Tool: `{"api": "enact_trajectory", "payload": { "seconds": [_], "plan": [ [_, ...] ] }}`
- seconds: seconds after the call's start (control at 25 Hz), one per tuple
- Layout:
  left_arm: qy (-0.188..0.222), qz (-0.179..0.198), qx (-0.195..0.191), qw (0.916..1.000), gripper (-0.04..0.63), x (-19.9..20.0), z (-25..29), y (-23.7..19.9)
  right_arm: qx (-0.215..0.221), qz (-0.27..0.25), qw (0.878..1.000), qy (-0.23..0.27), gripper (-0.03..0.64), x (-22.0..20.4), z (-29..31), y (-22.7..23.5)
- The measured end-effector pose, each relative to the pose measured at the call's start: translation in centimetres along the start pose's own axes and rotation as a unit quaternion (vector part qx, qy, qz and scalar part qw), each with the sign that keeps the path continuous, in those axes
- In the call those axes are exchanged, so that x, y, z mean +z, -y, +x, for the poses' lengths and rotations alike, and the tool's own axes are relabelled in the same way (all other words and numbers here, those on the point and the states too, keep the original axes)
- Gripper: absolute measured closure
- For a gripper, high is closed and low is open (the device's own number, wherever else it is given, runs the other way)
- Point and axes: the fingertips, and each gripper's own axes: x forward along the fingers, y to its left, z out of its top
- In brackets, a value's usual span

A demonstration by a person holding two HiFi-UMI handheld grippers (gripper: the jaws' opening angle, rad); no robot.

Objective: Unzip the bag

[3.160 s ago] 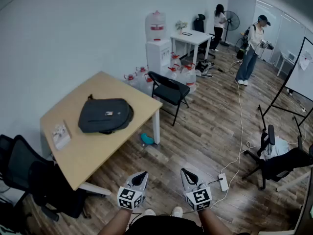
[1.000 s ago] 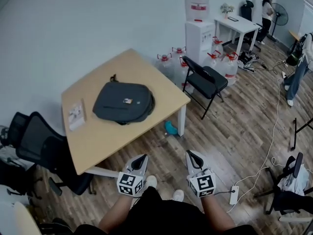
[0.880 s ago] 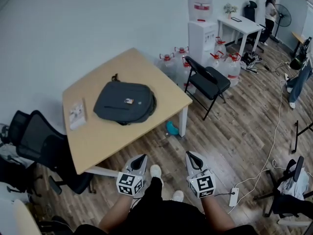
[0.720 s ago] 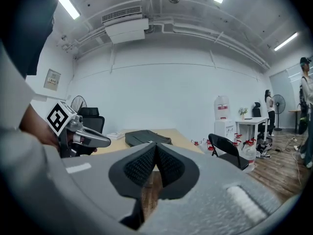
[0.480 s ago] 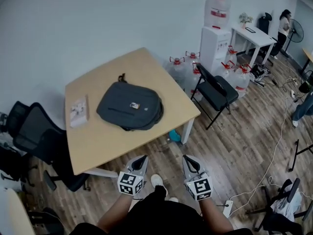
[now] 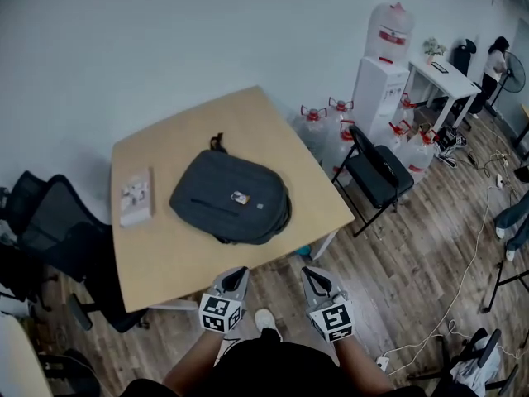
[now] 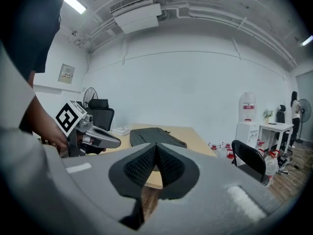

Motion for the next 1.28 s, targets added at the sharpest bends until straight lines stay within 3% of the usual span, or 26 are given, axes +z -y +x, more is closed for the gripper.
{"api": "enact_trajectory", "payload": {
  "seconds": [0.4, 0.76, 0.96, 1.28],
  "plan": [
    [0.004, -0.024, 0.025, 0.9994, 0.577, 0.1, 1.6, -7.0, 0.037, -0.039, 0.998, -0.013, 0.614, 1.5, 7.4, -0.7],
    [-0.011, -0.047, 0.062, 0.9969, 0.577, -1.3, 2.6, -8.9, 0.079, -0.05, 0.995, -0.03, 0.614, 0.5, 11.5, 0.3],
    [-0.023, -0.06, 0.104, 0.9925, 0.577, -1.7, 3.6, -9.7, 0.137, -0.057, 0.988, -0.036, 0.614, 0.3, 14.1, 0.7],
    [-0.035, -0.086, 0.17, 0.981, 0.577, -1.9, 4.2, -10.2, 0.241, -0.097, 0.964, -0.049, 0.614, -0.3, 17.0, 0.5]
  ]
}}
